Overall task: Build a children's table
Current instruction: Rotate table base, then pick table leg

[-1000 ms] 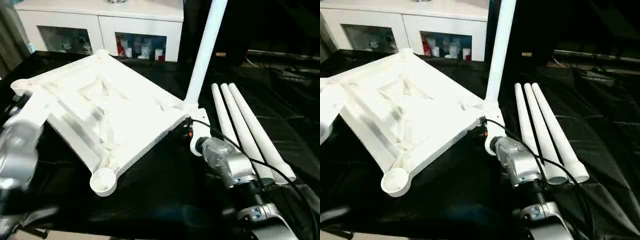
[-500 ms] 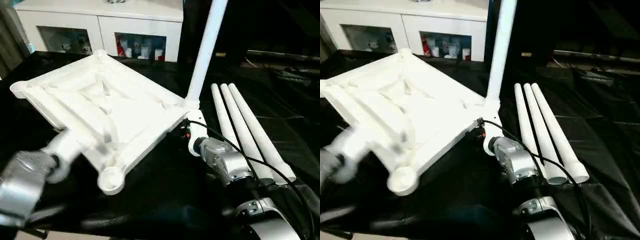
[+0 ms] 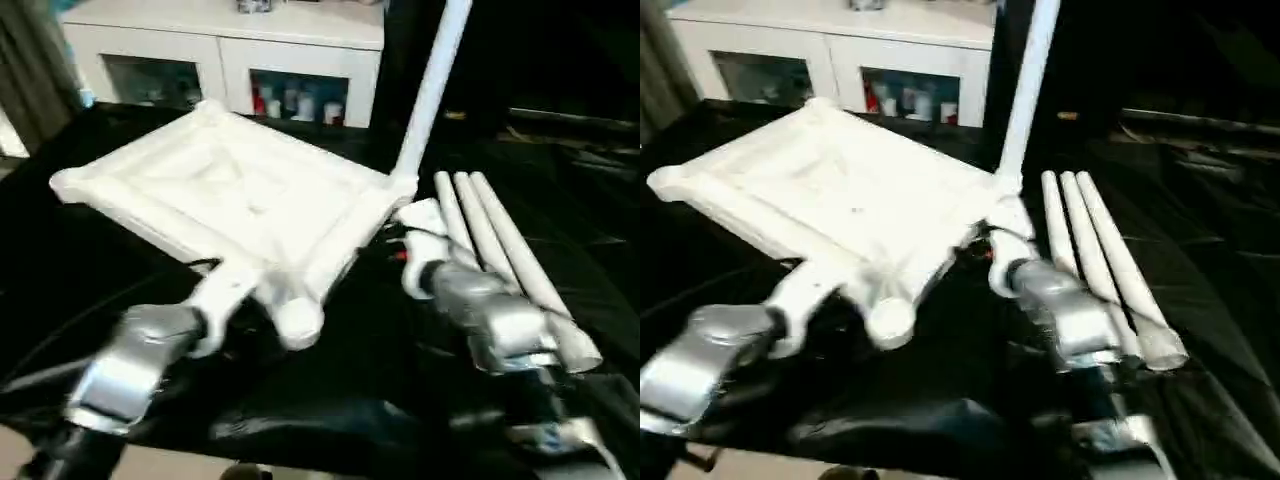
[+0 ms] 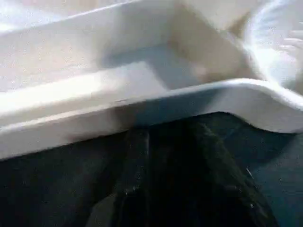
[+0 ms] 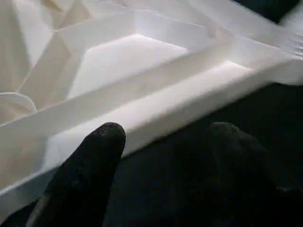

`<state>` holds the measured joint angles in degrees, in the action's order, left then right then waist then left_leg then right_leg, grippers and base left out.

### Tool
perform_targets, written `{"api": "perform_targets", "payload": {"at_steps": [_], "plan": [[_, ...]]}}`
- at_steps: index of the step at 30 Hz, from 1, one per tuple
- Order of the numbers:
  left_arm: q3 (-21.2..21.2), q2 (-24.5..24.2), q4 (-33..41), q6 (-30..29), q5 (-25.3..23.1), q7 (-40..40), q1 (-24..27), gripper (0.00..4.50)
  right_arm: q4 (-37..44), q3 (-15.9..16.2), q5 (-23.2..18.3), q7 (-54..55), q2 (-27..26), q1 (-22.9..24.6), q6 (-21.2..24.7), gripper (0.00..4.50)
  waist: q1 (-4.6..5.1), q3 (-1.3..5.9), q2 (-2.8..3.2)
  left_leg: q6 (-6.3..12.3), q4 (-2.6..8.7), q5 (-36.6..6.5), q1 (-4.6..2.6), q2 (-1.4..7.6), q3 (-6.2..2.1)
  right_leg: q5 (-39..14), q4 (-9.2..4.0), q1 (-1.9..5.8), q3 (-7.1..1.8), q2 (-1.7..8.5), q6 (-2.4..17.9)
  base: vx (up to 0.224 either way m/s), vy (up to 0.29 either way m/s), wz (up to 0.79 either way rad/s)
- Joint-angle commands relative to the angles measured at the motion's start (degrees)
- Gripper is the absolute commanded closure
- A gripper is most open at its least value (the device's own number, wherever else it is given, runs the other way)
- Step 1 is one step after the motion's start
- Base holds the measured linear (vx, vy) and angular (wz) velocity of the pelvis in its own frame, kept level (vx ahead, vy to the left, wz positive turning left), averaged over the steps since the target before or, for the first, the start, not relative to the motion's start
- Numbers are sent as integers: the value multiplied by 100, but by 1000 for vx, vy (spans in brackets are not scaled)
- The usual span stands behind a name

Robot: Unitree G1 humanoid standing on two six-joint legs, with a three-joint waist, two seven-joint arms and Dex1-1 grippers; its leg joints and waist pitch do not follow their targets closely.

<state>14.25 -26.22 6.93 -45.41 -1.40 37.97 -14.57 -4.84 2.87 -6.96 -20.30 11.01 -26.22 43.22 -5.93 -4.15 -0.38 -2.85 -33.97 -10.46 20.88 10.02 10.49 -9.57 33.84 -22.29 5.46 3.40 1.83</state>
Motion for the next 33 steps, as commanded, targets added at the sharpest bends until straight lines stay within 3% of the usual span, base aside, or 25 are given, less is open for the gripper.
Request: {"api": "perform_targets", "payload": {"at_steps": [1,2,3,5,8,9,10,13,14,17,22,27,33], "plan": [[91,146,-16,235,29,-13,-165,313,468,-238,-112,64,142,60,491,127,44,362,75,-187,462,-1872,-181,318,-212,-2911,-607,132,-354,531,171,0,0,0],[119,230,-51,356,13,-11,-206,313,669,-308,-159,77,206,88,716,127,53,359,72,-183,456,-1859,-180,315,-207,-2912,-602,120,-358,535,179,0,0,0],[184,369,-96,652,22,6,-255,313,968,-431,-208,114,273,143,949,127,66,357,65,-149,457,-1770,-131,300,-214,-2960,-608,159,-347,549,168,0,0,0],[254,531,-115,925,55,-13,-295,313,1192,-513,-165,170,342,189,1142,127,75,360,38,-98,448,-1652,-125,298,-209,-2969,-622,150,-349,548,122,0,0,0],[302,773,-171,1272,175,-72,-329,306,1486,-636,-155,289,400,211,1658,110,91,384,43,-53,435,-1410,-91,309,-206,-2681,-586,169,-349,546,222,0,0,0],[310,780,-163,1265,195,-88,-338,304,1566,-690,-160,336,407,204,1868,100,109,387,55,-61,440,-1319,-54,312,-214,-2464,-535,201,-350,539,299,0,0,0],[310,780,-163,1265,195,-88,-338,304,1566,-690,-160,336,407,204,1868,94,113,399,47,-56,439,-1286,-53,314,-210,-2380,-530,203,-350,532,311,0,0,0],[176,615,56,1200,277,65,-302,304,1853,-971,-252,474,387,121,2781,81,124,416,37,-33,417,-976,-40,307,-199,-1792,-440,221,-372,512,474,0,0,0],[114,549,152,1201,330,168,-284,304,1909,-1024,-267,510,386,100,2970,56,121,423,34,-23,408,-843,-45,313,-186,-1578,-416,216,-381,507,550,0,0,0],[-48,363,481,1100,589,493,-246,304,1947,-1109,-214,618,406,34,3411,42,113,418,40,-46,407,-717,-51,324,-184,-1296,-353,226,-385,510,713,0,0,0],[-114,104,1028,730,1050,913,-242,304,1784,-1228,-84,793,423,-49,3666,2,96,390,66,-158,415,-838,-88,328,-163,-1351,-351,207,-401,519,781,0,0,0],[-47,5,1209,554,1187,1050,-293,304,1663,-1351,-99,886,404,-88,3842,2,104,356,82,-294,425,-1159,-115,307,-163,-1854,-420,199,-407,520,596,0,0,0],[-12,-30,1231,479,1224,1040,-326,304,1602,-1398,-116,919,393,-126,3963,2,101,359,82,-284,427,-1135,-113,306,-172,-1965,-435,200,-401,513,488,0,0,0]]}}
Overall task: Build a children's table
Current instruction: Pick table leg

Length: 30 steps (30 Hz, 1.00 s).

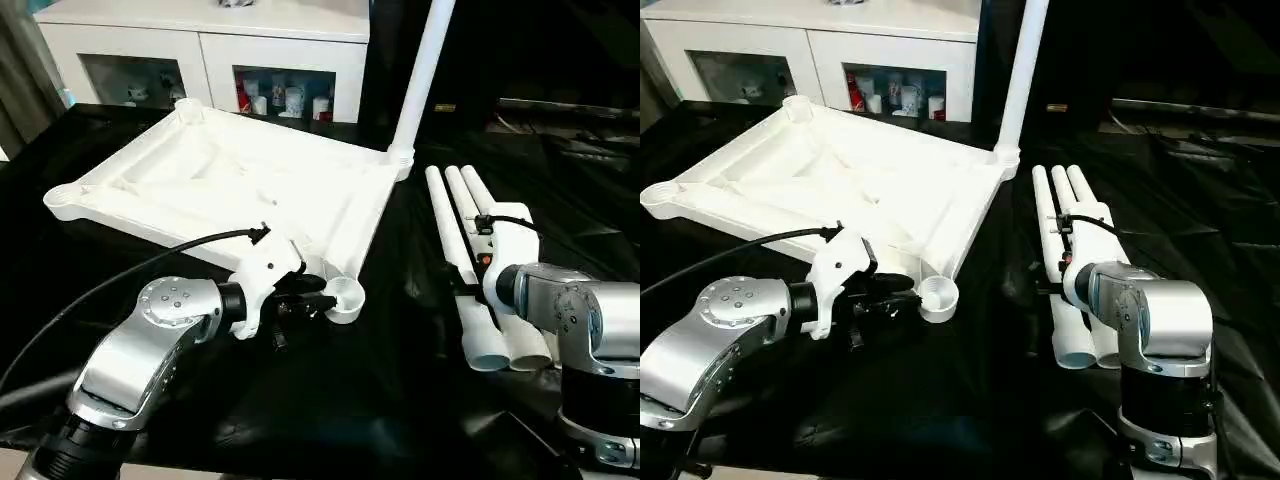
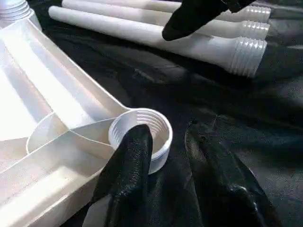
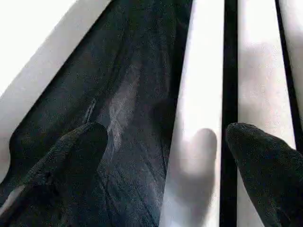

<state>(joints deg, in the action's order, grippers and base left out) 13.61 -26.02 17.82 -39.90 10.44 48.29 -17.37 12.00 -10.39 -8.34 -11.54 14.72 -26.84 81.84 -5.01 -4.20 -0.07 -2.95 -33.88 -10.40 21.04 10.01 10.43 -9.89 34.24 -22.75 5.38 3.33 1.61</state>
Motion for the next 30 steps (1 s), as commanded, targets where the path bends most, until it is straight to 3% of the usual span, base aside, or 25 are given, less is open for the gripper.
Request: {"api": "perform_targets", "payload": {"at_steps": [1,11,20,24,30], "plan": [[61,-76,168,-114,72,1,-50,304,-110,-93,15,49,12,-73,135,2,7,371,53,-279,414,-1124,-128,306,-167,-1910,-468,249,-393,521,511,0,0,0],[105,-166,226,-221,77,-31,-32,304,-375,5,-70,-5,-9,113,128,2,4,386,37,-247,399,-911,-108,307,-157,-1561,-413,270,-396,519,643,0,0,0],[124,-248,288,-271,158,-42,-64,304,-304,15,-264,-90,-236,48,247,2,0,391,51,-285,403,-1067,-127,308,-163,-1840,-445,259,-391,525,571,0,0,0],[159,-260,315,-269,182,-58,-79,304,-319,87,-283,-77,-364,43,234,2,-8,410,35,-291,398,-1009,-123,305,-160,-1785,-431,262,-391,524,565,0,0,0],[151,-321,354,-252,192,-40,-66,304,-639,149,-269,-61,-463,24,91,2,-26,434,56,-318,390,-932,-111,304,-162,-1636,-405,273,-392,530,591,0,0,0]]}}
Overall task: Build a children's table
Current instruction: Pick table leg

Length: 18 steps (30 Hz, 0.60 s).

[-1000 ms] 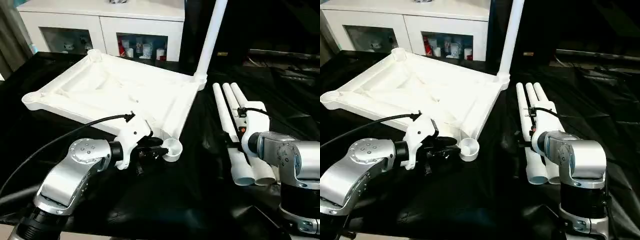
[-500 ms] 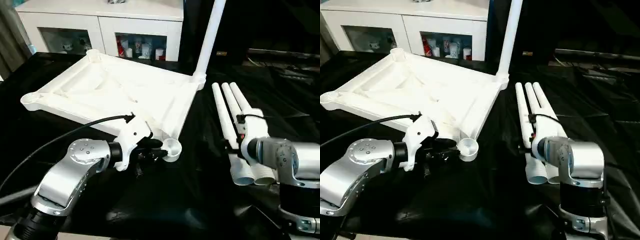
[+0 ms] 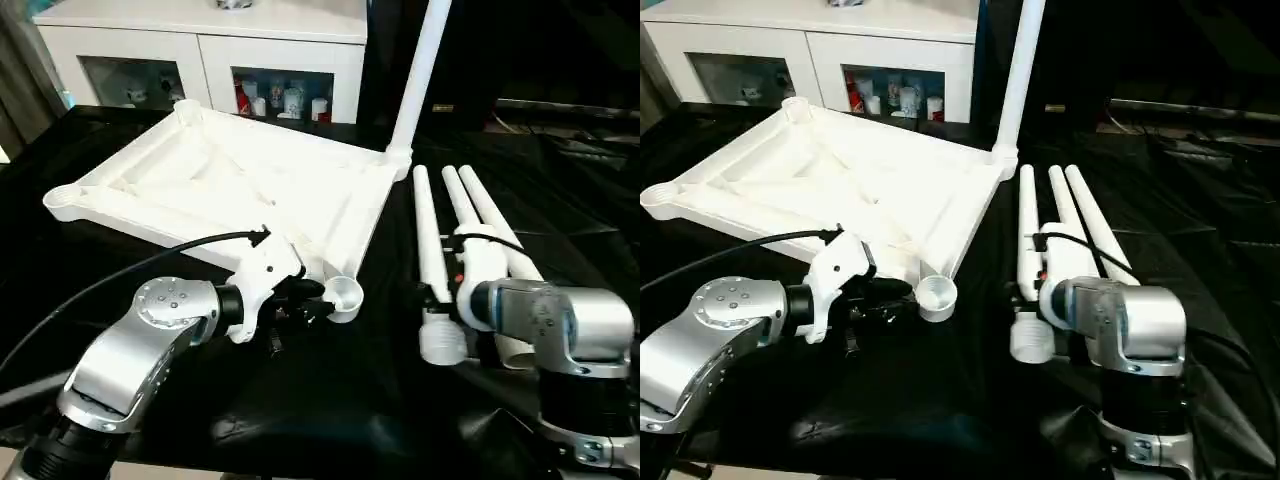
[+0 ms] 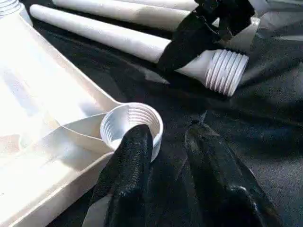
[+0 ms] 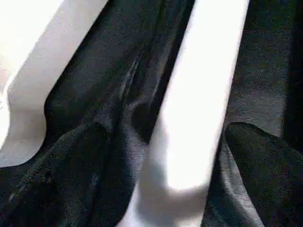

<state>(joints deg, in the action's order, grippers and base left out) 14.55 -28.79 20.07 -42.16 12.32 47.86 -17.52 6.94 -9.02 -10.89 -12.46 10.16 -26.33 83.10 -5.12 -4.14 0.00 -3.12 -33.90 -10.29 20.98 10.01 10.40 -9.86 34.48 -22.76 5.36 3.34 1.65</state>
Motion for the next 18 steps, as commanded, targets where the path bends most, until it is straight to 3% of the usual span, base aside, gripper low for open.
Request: {"api": "perform_targets", "payload": {"at_steps": [1,10,18], "plan": [[56,-49,129,-24,4,5,-51,304,-174,3,-23,29,-26,-29,-43,2,-11,432,47,-305,393,-924,-105,305,-161,-1588,-418,275,-388,526,609,0,0,0],[35,-127,127,-1,23,-8,-114,304,-665,-79,-137,1,-311,-97,-157,2,-20,427,42,-335,397,-1073,-115,299,-164,-1843,-441,267,-385,537,548,0,0,0],[0,-117,93,-24,128,34,-198,304,-913,-264,-105,128,-379,-214,-226,79,-18,415,27,-336,400,-1224,-132,286,-171,-2319,-493,239,-372,529,366,0,0,0]]}}
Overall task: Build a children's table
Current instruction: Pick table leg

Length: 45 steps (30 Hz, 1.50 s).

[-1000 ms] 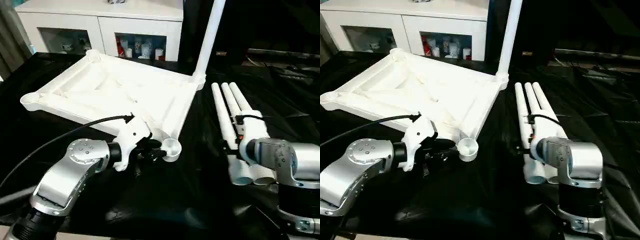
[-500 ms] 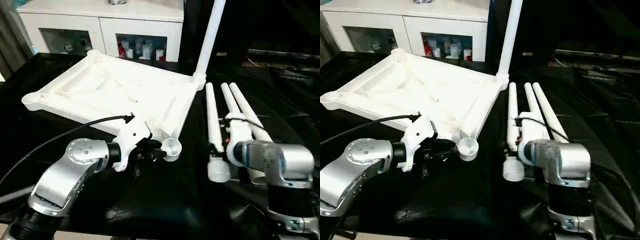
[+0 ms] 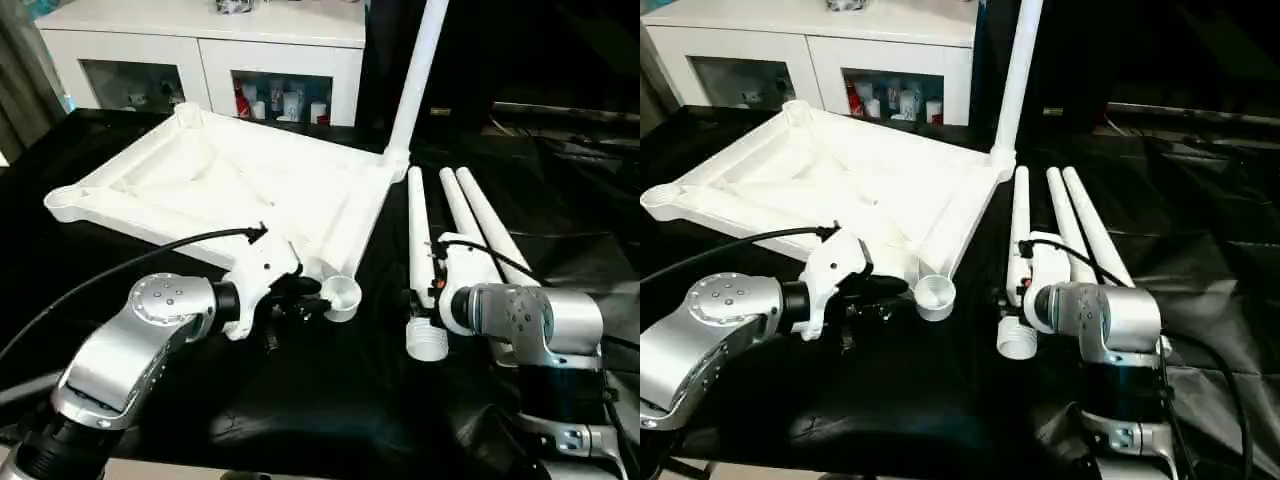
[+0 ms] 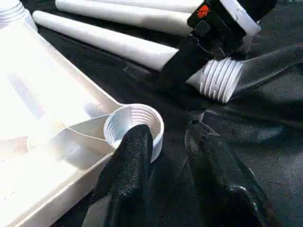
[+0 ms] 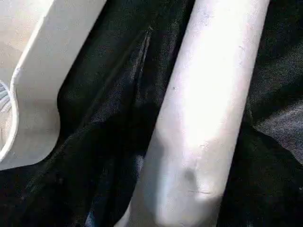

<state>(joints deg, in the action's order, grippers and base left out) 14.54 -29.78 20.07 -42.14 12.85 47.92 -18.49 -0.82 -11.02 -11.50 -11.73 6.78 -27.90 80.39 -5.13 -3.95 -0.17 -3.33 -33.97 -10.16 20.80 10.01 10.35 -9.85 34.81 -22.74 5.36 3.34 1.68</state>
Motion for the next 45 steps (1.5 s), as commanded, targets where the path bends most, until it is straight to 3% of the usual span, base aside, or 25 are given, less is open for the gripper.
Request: {"api": "perform_targets", "payload": {"at_steps": [1,5,8,12,13,17,18,19,22,24,26,28,29,30,31,32,33,35,36,38,40,42,43,44,45], "plan": [[5,-15,78,-25,102,52,-119,304,-154,-109,-36,76,-48,-70,27,86,-16,400,37,-316,403,-1222,-112,281,-164,-2313,-527,238,-372,527,356,0,0,0],[16,10,29,8,103,37,-153,265,-169,-181,-32,102,-56,-85,12,122,-22,412,33,-306,400,-1138,-102,283,-163,-2209,-512,243,-374,527,359,0,0,0],[27,189,-326,177,57,-51,-295,230,-220,-477,-6,255,-90,-118,-74,155,-18,415,14,-292,394,-1086,-102,274,-152,-2185,-515,241,-371,515,350,0,0,0],[65,154,-485,325,-2,-53,-346,213,-211,-637,5,344,-99,-169,-102,176,-19,422,10,-292,395,-1074,-96,270,-150,-2192,-514,247,-370,518,302,0,0,0],[-9,216,-567,368,28,-103,-368,186,-184,-682,17,375,-90,-201,-97,198,-16,424,17,-293,393,-1047,-94,274,-151,-2160,-507,244,-373,518,306,0,0,0],[-281,501,-752,554,150,-294,-391,159,-6,-834,64,501,-58,-244,-138,228,-19,437,36,-309,391,-992,-92,279,-152,-1955,-490,253,-371,513,359,0,0,0],[-364,613,-814,633,190,-369,-391,159,40,-870,72,530,-42,-248,-207,228,-12,439,101,-327,382,-1018,-89,273,-152,-1883,-492,255,-368,507,393,0,0,0],[-442,724,-853,645,253,-436,-382,144,143,-955,82,581,-50,-252,-215,238,-6,445,64,-316,372,-994,-86,272,-144,-1784,-491,265,-369,506,430,0,0,0],[-568,946,-929,669,426,-531,-395,129,478,-1201,53,721,-121,-241,-506,255,-38,455,47,-246,371,-898,-65,268,-144,-1710,-464,282,-368,515,455,0,0,0],[-622,1033,-902,641,541,-554,-419,112,605,-1314,11,772,-182,-253,-628,261,-35,441,89,-237,375,-949,-79,272,-150,-1790,-471,259,-365,512,437,0,0,0],[-779,1243,-841,567,795,-608,-471,94,812,-1457,-112,805,-329,-251,-1050,262,-17,404,77,-220,378,-1076,-76,263,-134,-1919,-513,239,-365,515,440,0,0,0],[-858,1398,-871,545,838,-714,-558,81,868,-1528,-152,840,-391,-262,-1167,264,-15,392,39,-148,380,-1118,-77,255,-138,-2138,-538,241,-353,514,396,0,0,0],[-875,1495,-883,548,780,-825,-647,69,960,-1565,-241,783,-483,-205,-1714,264,-12,382,4,-133,390,-1136,-81,259,-140,-2213,-552,238,-348,511,359,0,0,0],[-920,1569,-911,374,813,-933,-756,69,1039,-1516,-302,638,-515,-132,-2263,264,-19,383,14,-104,380,-1172,-87,261,-136,-2351,-569,223,-350,537,289,0,0,0],[-920,1569,-911,374,813,-933,-756,54,1039,-1516,-302,638,-515,-132,-2263,264,-10,392,-39,-93,375,-1153,-75,261,-126,-2382,-566,235,-344,535,247,0,0,0],[-1048,1719,-989,62,999,-1091,-956,49,1140,-1492,-383,419,-557,-56,-2991,264,-21,385,-21,-72,374,-1115,-74,255,-130,-2469,-569,227,-340,539,197,0,0,0],[-1227,1951,-1108,-108,1181,-1298,-1171,41,1219,-1565,-487,290,-607,-47,-3306,264,-21,398,-95,-31,351,-1109,-65,249,-95,-2561,-590,238,-329,548,170,0,0,0],[-1642,2410,-1402,-474,1580,-1767,-1590,28,1403,-1715,-718,48,-704,-45,-3642,264,-45,415,-82,30,353,-968,-60,254,-109,-2405,-566,242,-321,531,196,0,0,0],[-1805,2570,-1559,-588,1718,-1956,-1769,17,1521,-1762,-865,-119,-739,-30,-3679,264,-78,424,-61,42,336,-985,-83,255,-116,-2295,-560,216,-312,516,229,0,0,0],[-1940,2707,-1711,-621,1914,-2042,-1954,10,1697,-1783,-1048,-356,-774,13,-3739,264,-79,430,-96,138,339,-918,-31,243,-117,-2129,-546,264,-306,511,251,0,0,0],[-2260,2980,-2077,-745,2484,-2065,-2412,0,2246,-1653,-1620,-1032,-777,261,-3818,264,-109,455,-52,246,323,-737,-1,230,-113,-1882,-523,287,-314,502,254,0,0,0],[-2397,3100,-2259,-778,2702,-2062,-2627,0,2411,-1537,-1845,-1281,-726,389,-3749,264,-129,470,-68,331,320,-604,17,238,-121,-1619,-514,308,-312,494,313,0,0,0],[-2589,3297,-2434,-873,2932,-2115,-2943,0,2539,-1305,-2079,-1584,-575,569,-3711,264,-130,471,13,331,311,-603,10,243,-126,-1490,-528,289,-308,480,386,0,0,0],[-2641,3349,-2466,-913,3000,-2127,-3025,0,2563,-1246,-2133,-1655,-536,610,-3703,264,-152,486,54,325,299,-630,-2,243,-131,-1429,-506,305,-302,490,442,0,0,0],[-2699,3403,-2483,-975,3075,-2138,-3105,0,2573,-1187,-2182,-1713,-497,646,-3704,264,-177,485,11,341,298,-622,8,254,-136,-1347,-500,330,-304,502,514,0,0,0]]}}
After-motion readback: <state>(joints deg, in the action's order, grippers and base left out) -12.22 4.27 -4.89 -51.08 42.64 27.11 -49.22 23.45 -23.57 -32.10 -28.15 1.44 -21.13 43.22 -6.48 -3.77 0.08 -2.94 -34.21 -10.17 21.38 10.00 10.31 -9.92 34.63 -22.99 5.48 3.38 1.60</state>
